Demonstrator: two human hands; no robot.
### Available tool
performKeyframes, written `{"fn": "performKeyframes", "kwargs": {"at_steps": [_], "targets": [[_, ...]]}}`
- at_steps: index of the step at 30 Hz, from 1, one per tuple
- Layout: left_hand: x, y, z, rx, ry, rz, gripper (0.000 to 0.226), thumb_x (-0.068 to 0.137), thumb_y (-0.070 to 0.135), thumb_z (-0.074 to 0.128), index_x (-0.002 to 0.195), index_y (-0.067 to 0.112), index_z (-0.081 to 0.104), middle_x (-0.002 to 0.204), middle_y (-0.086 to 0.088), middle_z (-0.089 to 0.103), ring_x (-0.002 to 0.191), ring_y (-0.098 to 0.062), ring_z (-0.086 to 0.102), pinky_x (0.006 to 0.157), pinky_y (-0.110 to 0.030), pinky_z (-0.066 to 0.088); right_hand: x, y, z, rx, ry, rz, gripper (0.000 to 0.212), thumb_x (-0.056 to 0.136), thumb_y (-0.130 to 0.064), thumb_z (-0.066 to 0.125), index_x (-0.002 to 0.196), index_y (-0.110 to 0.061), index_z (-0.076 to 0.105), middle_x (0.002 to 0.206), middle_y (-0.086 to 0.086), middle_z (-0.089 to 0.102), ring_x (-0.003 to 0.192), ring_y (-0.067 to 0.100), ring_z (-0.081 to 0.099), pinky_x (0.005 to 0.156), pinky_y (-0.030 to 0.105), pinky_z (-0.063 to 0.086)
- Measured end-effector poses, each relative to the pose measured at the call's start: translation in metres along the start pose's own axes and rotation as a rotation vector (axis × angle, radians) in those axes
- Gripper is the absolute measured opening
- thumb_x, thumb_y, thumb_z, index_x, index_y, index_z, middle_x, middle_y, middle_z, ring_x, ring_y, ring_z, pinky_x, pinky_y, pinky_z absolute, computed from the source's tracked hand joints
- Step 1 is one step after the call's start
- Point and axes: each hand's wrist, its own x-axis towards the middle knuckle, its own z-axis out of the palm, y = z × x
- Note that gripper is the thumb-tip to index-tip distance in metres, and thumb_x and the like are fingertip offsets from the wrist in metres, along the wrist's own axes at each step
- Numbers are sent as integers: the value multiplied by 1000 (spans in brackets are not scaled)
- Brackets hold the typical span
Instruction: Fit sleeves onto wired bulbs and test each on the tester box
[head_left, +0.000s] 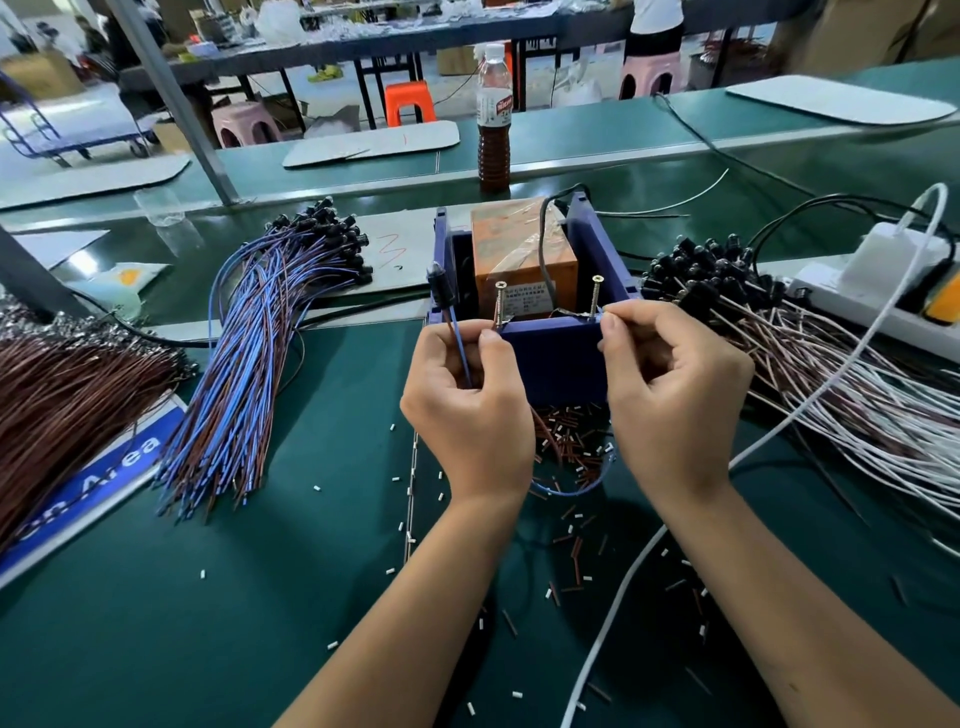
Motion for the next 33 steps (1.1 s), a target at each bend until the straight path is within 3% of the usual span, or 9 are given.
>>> {"fn": "performKeyframes", "kwargs": {"at_steps": [6,11,23,33], "targets": [[-2,-2,1,-117,2,-101,11,87,13,60,79,18,65,60,-3,53,49,-17,44,50,-30,37,-1,-1,0,35,-12,40,12,101,-12,67,98,-8,77,82,-3,74,74,9,71,64,33,58],[-4,-3,3,-175,13,-135,12,85,13,59,77,21,64,62,-5,51,55,-21,43,54,-35,37,-2,1,-1,58,-24,54,11,101,-13,66,99,-10,77,82,-5,73,70,9,70,61,33,57],[-9,-1,3,-227,-4,-160,26,83,9,55,87,23,76,53,7,43,47,-14,33,46,-27,28,-4,2,-3,67,-32,58,10,101,-14,67,98,-14,76,82,-8,73,72,9,70,61,37,57],[-11,0,7,-254,29,-195,20,89,15,65,109,15,69,66,-6,63,54,-9,54,53,-18,44,-4,1,-3,69,-36,53,10,102,-13,66,100,-14,75,83,-7,73,76,9,72,64,35,59]]}}
